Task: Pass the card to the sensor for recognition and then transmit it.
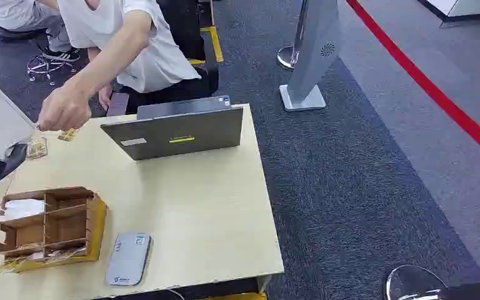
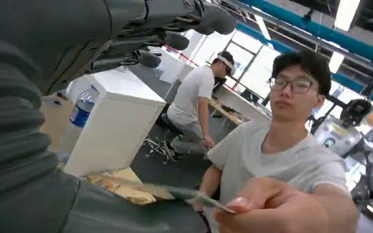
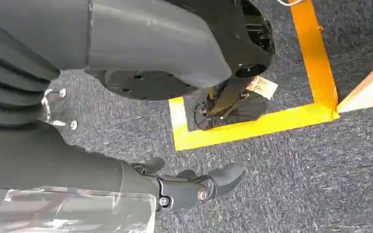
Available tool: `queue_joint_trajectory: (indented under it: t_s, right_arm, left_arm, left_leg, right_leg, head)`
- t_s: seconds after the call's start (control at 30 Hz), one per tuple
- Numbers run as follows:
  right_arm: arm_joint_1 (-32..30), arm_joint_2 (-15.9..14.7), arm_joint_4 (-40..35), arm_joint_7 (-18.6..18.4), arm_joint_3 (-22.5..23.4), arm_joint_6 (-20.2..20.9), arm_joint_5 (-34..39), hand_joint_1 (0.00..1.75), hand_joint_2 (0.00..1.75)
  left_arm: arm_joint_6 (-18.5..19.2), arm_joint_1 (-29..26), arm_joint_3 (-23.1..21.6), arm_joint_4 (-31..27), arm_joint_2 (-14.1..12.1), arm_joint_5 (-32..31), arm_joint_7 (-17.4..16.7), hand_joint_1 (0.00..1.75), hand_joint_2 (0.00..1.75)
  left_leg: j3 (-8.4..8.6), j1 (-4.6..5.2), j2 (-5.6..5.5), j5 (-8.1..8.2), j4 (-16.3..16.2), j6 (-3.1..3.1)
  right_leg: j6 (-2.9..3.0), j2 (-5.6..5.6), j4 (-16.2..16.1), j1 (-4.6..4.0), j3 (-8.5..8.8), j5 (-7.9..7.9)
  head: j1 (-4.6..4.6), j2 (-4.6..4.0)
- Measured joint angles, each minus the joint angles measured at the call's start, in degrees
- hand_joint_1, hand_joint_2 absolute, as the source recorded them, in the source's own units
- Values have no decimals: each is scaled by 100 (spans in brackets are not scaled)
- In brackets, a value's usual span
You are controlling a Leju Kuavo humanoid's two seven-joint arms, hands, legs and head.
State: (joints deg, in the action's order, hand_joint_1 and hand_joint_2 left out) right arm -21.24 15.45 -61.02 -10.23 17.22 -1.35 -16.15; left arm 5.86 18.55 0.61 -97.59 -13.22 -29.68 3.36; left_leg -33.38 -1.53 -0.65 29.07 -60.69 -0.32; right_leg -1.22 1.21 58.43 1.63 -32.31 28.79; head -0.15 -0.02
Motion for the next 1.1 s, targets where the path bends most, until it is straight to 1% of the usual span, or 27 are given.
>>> queue_joint_trajectory:
  t_s: [0.37,0.6,0.7,0.8,0.9,0.97,1.1]
  right_arm:
    - [154,-28,188,13,179,157,-326,0,175]
    - [278,-46,358,33,398,288,-623,0,175]
    - [330,-55,422,72,531,397,-764,0,175]
    - [366,-55,446,90,684,547,-966,0,175]
    - [376,-39,441,94,859,721,-1165,0,175]
    - [377,-4,422,94,1008,837,-1290,0,175]
    - [373,79,371,94,1209,988,-1453,0,175]
  left_arm:
    - [1027,900,-1069,299,-836,-997,-1003,175,175]
    - [1670,1449,-1746,452,-1341,-1637,-1637,175,175]
    - [1872,1642,-2041,503,-1535,-1953,-1888,175,175]
    - [1971,1798,-2297,514,-1686,-2339,-2113,175,175]
    - [1949,1810,-2446,459,-1758,-2673,-2218,175,175]
    - [1851,1722,-2491,306,-1760,-2828,-2236,175,175]
    - [1494,1416,-2507,-53,-1732,-3005,-2153,175,175]
  left_leg:
    - [0,0,0,-1,0,-1]
    - [0,0,2,-1,0,-1]
    - [0,0,2,-2,0,-1]
    - [-1,0,2,-2,0,-1]
    - [-2,0,1,-2,0,-1]
    - [-4,0,0,-1,0,-1]
    - [-4,0,1,-1,0,-1]
  right_leg:
    - [0,2,2,0,0,0]
    - [2,2,3,0,0,-4]
    - [2,3,3,0,0,-4]
    - [2,3,3,0,0,-4]
    - [2,3,3,0,1,-4]
    - [2,2,3,0,1,-4]
    - [2,3,2,0,1,-4]
  head:
    - [0,0]
    - [-2,0]
    - [0,-2]
    - [0,0]
    - [-2,0]
    - [0,0]
    - [0,0]
